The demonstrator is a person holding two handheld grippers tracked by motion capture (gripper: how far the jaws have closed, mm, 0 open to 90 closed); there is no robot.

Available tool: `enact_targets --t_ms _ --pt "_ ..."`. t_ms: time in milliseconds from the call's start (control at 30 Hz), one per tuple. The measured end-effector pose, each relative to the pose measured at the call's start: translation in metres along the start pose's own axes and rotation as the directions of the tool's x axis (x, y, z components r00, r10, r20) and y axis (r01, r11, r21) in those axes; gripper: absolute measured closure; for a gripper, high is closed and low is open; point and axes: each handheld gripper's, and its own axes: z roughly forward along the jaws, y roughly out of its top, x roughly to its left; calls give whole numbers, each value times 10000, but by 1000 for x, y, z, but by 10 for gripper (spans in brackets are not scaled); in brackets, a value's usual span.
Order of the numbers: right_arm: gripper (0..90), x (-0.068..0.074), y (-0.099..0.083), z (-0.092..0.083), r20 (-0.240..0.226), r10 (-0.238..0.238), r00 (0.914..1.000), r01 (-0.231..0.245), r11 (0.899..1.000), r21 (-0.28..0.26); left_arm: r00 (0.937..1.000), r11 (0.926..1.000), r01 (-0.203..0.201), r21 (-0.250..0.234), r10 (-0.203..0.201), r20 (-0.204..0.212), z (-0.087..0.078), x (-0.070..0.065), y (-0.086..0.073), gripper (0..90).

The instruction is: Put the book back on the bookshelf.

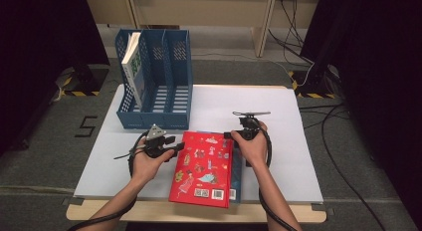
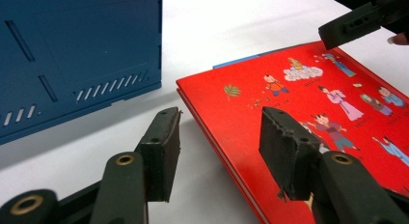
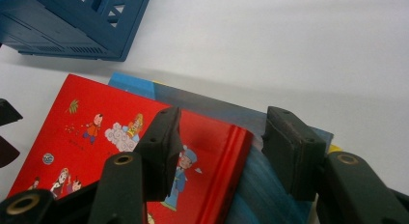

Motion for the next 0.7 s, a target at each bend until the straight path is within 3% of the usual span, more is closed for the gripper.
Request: enact_targets --t_ms 433,700 --pt "475 2 3 4 4 -59 10000 59 10000 22 9994 9989 -344 317 345 -38 6 -2 -2 517" --pt "472 3 3 4 -107 -58 9999 60 9999 145 9995 9987 -329 389 329 -10 7 -4 -4 526"
